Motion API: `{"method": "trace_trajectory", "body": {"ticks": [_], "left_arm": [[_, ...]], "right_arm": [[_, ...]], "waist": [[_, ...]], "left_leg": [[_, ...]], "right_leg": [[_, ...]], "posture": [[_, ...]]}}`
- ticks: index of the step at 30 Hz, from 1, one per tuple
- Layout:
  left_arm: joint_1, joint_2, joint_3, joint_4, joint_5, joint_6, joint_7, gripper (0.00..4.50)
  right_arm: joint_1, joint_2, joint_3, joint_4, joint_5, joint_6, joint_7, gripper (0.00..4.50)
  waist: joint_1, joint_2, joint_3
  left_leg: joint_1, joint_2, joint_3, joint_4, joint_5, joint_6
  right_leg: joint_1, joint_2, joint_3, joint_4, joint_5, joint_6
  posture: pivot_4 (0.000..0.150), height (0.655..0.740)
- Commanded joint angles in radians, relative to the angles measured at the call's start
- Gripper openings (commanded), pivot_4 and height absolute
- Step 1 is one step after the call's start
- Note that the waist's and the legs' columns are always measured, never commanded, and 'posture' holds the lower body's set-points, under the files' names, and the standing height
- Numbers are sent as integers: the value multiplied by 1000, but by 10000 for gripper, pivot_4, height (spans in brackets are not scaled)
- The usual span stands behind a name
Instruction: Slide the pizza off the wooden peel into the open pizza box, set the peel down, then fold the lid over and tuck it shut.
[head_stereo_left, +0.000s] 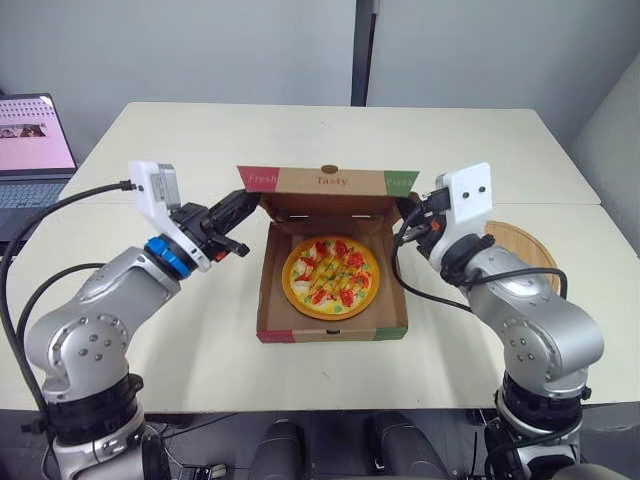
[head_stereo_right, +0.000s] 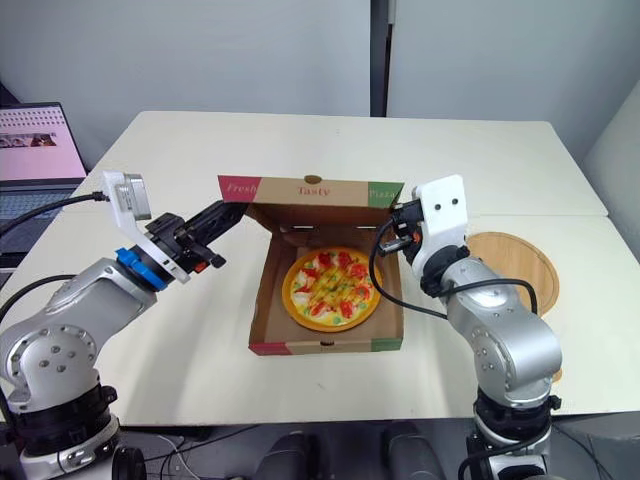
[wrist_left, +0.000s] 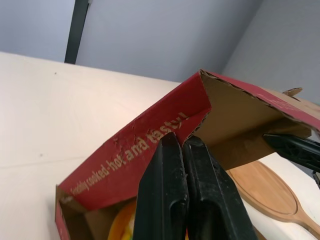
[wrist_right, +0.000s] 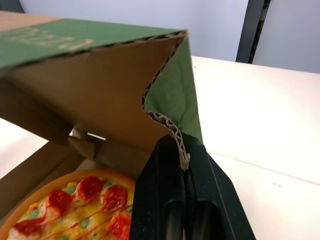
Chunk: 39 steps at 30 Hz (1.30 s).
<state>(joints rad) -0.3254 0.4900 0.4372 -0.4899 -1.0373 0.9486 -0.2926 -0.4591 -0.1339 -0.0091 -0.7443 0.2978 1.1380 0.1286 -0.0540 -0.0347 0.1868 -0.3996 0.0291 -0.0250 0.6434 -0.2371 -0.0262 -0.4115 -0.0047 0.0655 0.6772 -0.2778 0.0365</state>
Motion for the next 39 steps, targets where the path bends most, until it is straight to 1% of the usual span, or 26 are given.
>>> {"method": "trace_trajectory", "body": {"ticks": [1, 4, 8, 17, 20, 25, 36, 39], "left_arm": [[65, 18, 5, -102, -48, -8, 20, 174], [138, 24, 11, -152, -59, -26, 37, 174], [266, 17, 7, -212, -39, -70, 34, 174], [441, 27, -10, -277, 13, -162, 15, 174], [488, 30, -30, -287, 50, -199, -9, 174], [489, 37, -54, -258, 111, -250, -38, 174], [518, 49, -59, -229, 161, -296, -94, 174], [525, 49, -61, -228, 170, -302, -105, 0]], "right_arm": [[41, 26, 34, -81, 39, 1, 1, 0], [103, 40, 48, -116, 36, -13, -2, 0], [219, 52, 103, -140, 28, -73, 2, 0], [390, 29, 168, -104, 2, -233, 16, 0], [435, 16, 194, -87, -4, -292, 23, 0], [459, 1, 220, -63, -5, -341, 29, 0], [463, -28, 228, -54, -4, -349, 23, 0], [463, -34, 221, -54, -3, -343, 24, 6260]], "waist": [[0, 0, 0], [-1, 0, 0], [-3, 0, 0], [-4, -1, -1], [-4, -1, -1], [-4, -1, -1], [-4, -1, -1], [-4, -2, -1]], "left_leg": [[0, 0, 0, 0, 0, 0], [1, 0, 0, -1, 0, 0], [2, 1, 0, -1, 0, 0], [3, 2, 0, -1, 0, 0], [3, 2, 0, -2, 0, 0], [3, 2, 0, -2, 0, 0], [3, 3, 0, -2, 0, -1], [3, 4, 0, -2, 0, -1]], "right_leg": [[0, 0, 1, 0, 0, 0], [0, 0, 2, -1, 0, 0], [1, 0, 4, -2, -1, 0], [1, 0, 6, -2, -2, -3], [1, 0, 6, -3, -5, -8], [1, 0, 6, -3, -6, -9], [1, 0, 6, -3, -6, -9], [1, -1, 6, -4, -6, -9]], "posture": [[1500, 7344], [1500, 7344], [1500, 7344], [1500, 7344], [1500, 7344], [1500, 7344], [1500, 7344], [1500, 7344]]}}
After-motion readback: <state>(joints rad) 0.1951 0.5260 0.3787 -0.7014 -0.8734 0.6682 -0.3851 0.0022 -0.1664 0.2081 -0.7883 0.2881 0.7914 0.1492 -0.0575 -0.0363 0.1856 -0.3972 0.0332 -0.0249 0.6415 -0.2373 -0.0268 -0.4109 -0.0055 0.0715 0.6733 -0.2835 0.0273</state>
